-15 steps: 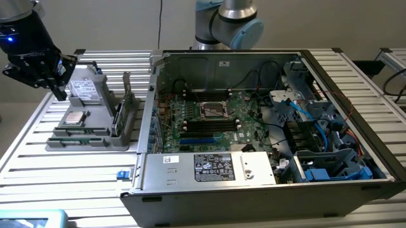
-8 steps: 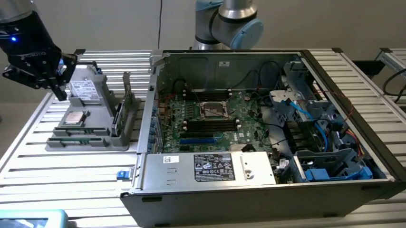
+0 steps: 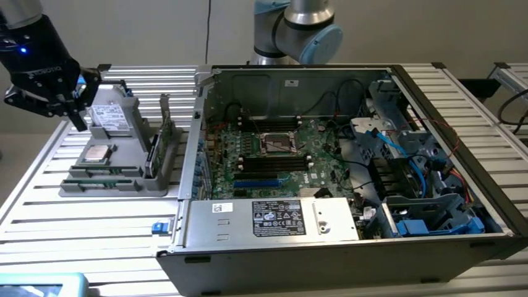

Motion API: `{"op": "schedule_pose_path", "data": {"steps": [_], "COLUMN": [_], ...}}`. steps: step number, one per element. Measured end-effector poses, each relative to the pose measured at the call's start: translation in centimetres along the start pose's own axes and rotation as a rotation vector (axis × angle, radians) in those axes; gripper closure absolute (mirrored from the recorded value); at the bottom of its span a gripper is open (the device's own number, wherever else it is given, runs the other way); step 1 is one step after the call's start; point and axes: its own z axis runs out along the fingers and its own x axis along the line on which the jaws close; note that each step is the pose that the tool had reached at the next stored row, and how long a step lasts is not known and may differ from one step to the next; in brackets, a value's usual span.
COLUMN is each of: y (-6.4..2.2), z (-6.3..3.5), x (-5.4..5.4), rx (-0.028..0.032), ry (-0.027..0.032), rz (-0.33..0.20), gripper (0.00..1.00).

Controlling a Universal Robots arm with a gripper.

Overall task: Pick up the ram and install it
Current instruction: 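Pick up the ram and move it above insertion slot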

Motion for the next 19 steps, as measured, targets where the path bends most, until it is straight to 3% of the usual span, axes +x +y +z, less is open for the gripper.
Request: {"op": "schedule_pose_path", "data": {"steps": [19], "y": [0.00], "z": [0.05], "x": [0.00], "rx": [-0.0070], "ry": [-0.0079], "rz": [-0.345], "gripper": [0.89]}}
